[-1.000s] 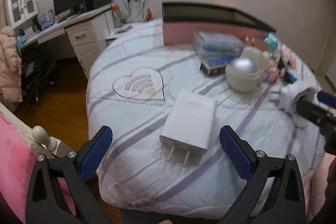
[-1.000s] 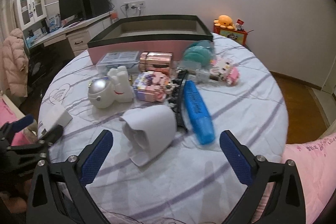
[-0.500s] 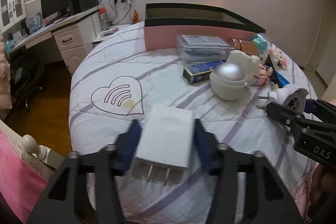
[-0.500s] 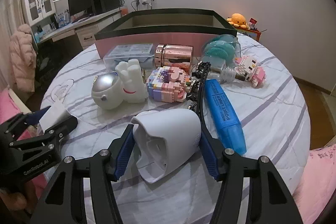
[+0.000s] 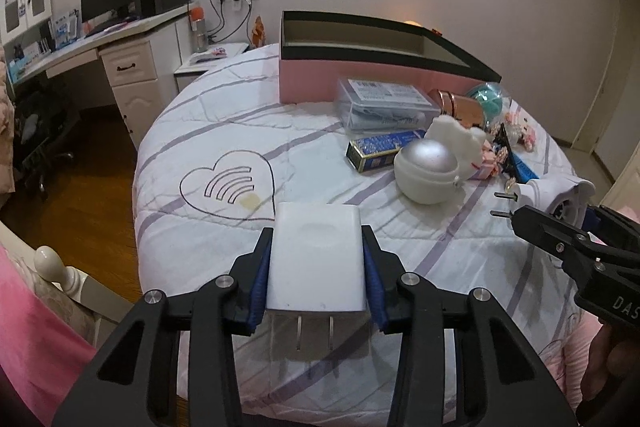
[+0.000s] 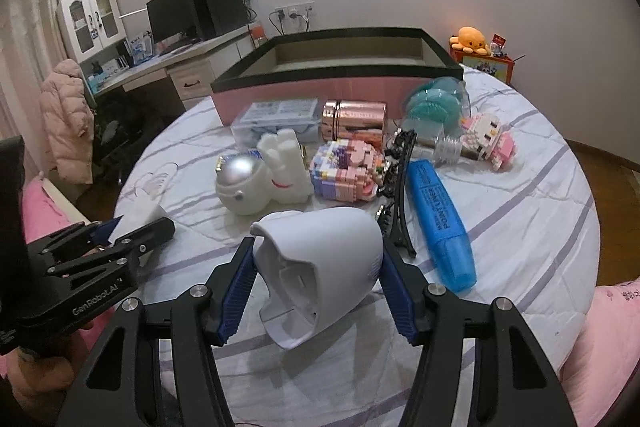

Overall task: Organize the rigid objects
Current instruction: 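Carry the charger with the left tool while the right tool carries the lamp into the tray, then withdraw both open tools from the tray back toward the table items, then grasp the silver ball and white figurine with the left tool while the right tool grasps the blue highlighter, then lower the figurine with the left tool while the right tool drops the highlighter into the tray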

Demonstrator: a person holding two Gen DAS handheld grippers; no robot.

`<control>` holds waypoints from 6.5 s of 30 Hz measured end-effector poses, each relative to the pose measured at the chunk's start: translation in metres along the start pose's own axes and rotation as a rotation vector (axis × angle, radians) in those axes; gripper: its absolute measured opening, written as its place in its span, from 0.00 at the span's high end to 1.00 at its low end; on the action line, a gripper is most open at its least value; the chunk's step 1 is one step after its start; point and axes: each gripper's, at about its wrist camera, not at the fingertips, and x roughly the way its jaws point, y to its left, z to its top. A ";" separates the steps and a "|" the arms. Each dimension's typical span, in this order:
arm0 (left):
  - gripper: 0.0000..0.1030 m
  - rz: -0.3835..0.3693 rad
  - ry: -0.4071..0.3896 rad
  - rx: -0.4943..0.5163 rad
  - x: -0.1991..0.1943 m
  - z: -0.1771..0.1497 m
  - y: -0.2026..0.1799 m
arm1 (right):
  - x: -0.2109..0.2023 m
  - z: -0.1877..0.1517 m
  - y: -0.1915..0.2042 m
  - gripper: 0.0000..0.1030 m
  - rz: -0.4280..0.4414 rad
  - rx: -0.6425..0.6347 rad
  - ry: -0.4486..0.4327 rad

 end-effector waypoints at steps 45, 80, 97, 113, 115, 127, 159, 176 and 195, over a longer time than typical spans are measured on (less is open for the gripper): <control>0.20 0.120 0.037 0.008 0.145 0.217 -0.024 | 0.167 0.196 -0.074 0.21 -0.002 0.057 0.226; 0.00 0.123 -0.247 -0.119 -0.094 0.061 -0.017 | -0.109 0.049 -0.044 0.00 -0.152 0.080 -0.240; 0.00 0.106 -0.248 -0.046 -0.110 0.031 -0.044 | -0.112 0.016 -0.050 0.00 -0.150 0.084 -0.201; 0.00 0.062 -0.157 -0.024 -0.064 0.021 -0.050 | -0.066 0.003 -0.061 0.00 -0.165 0.086 -0.099; 0.00 0.060 -0.146 -0.005 -0.050 0.021 -0.055 | -0.061 0.001 -0.065 0.00 -0.170 0.089 -0.088; 0.00 -0.005 -0.031 0.007 0.018 0.029 -0.075 | -0.017 -0.005 -0.086 0.06 -0.202 0.070 0.011; 0.40 -0.041 0.035 -0.106 0.049 0.039 -0.066 | 0.014 -0.002 -0.084 0.74 -0.132 0.038 0.039; 0.40 -0.024 -0.072 -0.081 -0.004 0.062 -0.050 | -0.023 0.035 -0.056 0.74 -0.043 -0.008 -0.044; 0.40 0.028 -0.120 0.006 0.075 0.235 -0.043 | 0.061 0.211 -0.051 0.74 -0.011 -0.073 -0.032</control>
